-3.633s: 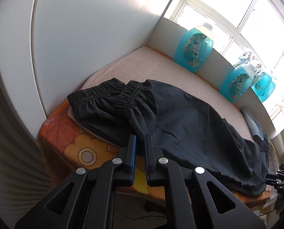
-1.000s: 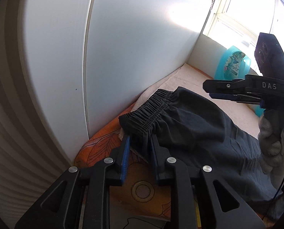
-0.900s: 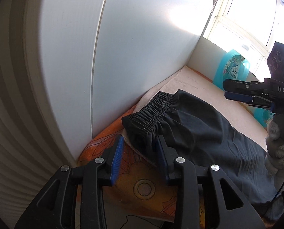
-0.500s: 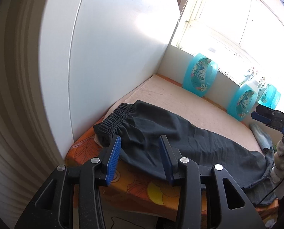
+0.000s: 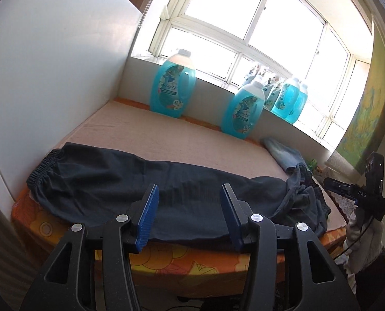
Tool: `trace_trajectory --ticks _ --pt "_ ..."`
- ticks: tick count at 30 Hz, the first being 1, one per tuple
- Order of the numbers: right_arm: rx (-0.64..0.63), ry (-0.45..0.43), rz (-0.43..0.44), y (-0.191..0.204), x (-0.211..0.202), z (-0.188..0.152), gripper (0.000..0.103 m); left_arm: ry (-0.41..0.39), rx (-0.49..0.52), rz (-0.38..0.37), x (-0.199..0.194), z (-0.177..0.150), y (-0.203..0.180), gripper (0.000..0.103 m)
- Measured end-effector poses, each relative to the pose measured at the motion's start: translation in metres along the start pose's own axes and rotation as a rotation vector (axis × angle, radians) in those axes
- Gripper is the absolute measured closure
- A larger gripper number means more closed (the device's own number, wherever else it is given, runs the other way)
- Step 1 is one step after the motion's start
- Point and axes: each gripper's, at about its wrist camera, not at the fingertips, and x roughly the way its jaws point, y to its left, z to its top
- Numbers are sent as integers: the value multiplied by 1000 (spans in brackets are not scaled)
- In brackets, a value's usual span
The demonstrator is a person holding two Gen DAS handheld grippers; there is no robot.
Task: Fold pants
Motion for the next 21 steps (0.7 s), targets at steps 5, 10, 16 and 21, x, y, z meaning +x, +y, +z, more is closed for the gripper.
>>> trace_trajectory --ticks 5,10,16,21 --pt "161 -30 -109 -81 -49 -31 27 41 67 -110 14 -2 -46 55" --pt "320 -47 -247 -165 -82 -55 27 100 142 -182 43 -4 -94 50" --pt "502 -19 -345 -256 -79 -69 27 180 212 -262 85 -8 -143 50" --pt "647 6 -346 -313 -51 -71 27 259 275 -319 125 -8 -182 47"
